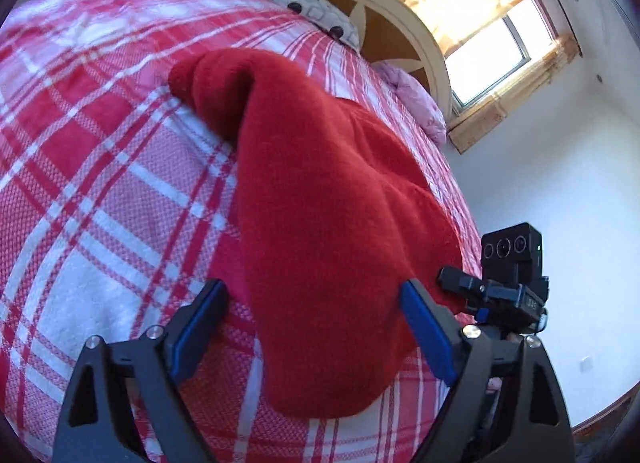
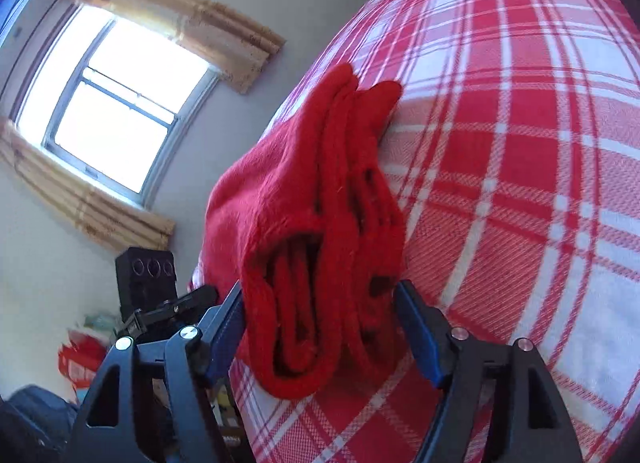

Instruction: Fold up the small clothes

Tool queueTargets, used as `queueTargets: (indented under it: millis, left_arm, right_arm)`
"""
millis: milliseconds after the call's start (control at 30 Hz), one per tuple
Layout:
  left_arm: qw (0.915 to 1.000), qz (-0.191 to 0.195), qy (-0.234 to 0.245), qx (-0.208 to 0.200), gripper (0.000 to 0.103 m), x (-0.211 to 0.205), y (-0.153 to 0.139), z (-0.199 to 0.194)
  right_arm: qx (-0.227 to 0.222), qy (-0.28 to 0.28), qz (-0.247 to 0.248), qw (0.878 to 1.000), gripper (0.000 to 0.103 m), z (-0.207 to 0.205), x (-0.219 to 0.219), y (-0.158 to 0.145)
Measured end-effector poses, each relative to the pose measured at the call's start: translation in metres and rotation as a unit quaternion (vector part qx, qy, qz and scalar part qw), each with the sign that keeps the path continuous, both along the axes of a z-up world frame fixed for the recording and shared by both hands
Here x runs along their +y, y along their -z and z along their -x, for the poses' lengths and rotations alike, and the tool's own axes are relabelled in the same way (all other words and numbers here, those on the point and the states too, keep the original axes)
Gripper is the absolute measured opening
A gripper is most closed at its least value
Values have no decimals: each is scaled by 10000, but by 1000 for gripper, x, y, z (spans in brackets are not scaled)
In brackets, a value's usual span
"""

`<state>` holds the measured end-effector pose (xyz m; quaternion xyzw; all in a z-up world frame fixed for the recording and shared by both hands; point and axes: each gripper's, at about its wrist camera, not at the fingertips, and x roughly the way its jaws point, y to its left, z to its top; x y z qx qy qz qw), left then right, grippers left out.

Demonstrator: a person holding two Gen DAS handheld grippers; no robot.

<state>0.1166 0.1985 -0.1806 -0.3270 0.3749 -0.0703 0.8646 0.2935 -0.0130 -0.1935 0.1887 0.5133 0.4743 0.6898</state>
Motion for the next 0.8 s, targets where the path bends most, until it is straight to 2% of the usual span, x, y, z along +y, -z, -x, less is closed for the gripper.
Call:
queueTargets:
  millis: [33,67,200,233,267,333,400,433,500,600,633,667,700,800]
  left_arm:
    - [9998,107,167,80,81,-5,0,-4]
    - [9991,276,215,254,80,-7,1,-6]
    - [9955,696,380,523,78,-12,-9,2]
    - [9950,708,417,575,74,-14,-10,6]
    - [9945,665,460,663,73,-17,-10,10]
    - [9923,423,470,1065,72,-22,2,13]
    - [9939,361,457,942,71,-22,4,17]
    - [9938,351,454,950,71,-21,1,19]
    - [9941,378,369,946,71,-17,-7,24]
    - [9985,-63,132,522,73,-7,-36,36]
    - [9992,-270,14,300,86,-4,-49,40]
    - [9986,-480,-182,86,101,-3,-60,43]
    - [9968,-687,-398,-132,103,-1,-70,45]
    - [9896,-1267,-413,-550,103,-11,-82,33]
  right_arm:
    - [36,24,221,9997,59,2,4,-2]
    - [170,26,301,9994,43,3,5,-3]
    - [40,95,514,9986,37,17,-1,-26]
    - [62,103,594,9982,37,20,-4,-29]
    - [87,117,695,9975,37,22,-6,-29]
    - [120,208,1099,9937,37,23,-7,-19]
    - [249,267,1193,9922,38,22,-10,-5]
    - [338,347,1013,9937,39,21,-15,-3]
    - [289,527,942,9937,50,23,-24,-12]
    - [-529,983,1062,9881,53,32,-44,-47]
    - [-764,1093,978,9862,53,35,-48,-59]
    - [-989,1165,831,9847,59,37,-48,-74]
    - [-1137,1180,685,9841,67,39,-45,-84]
    - [-1593,802,208,9837,68,43,-13,-107]
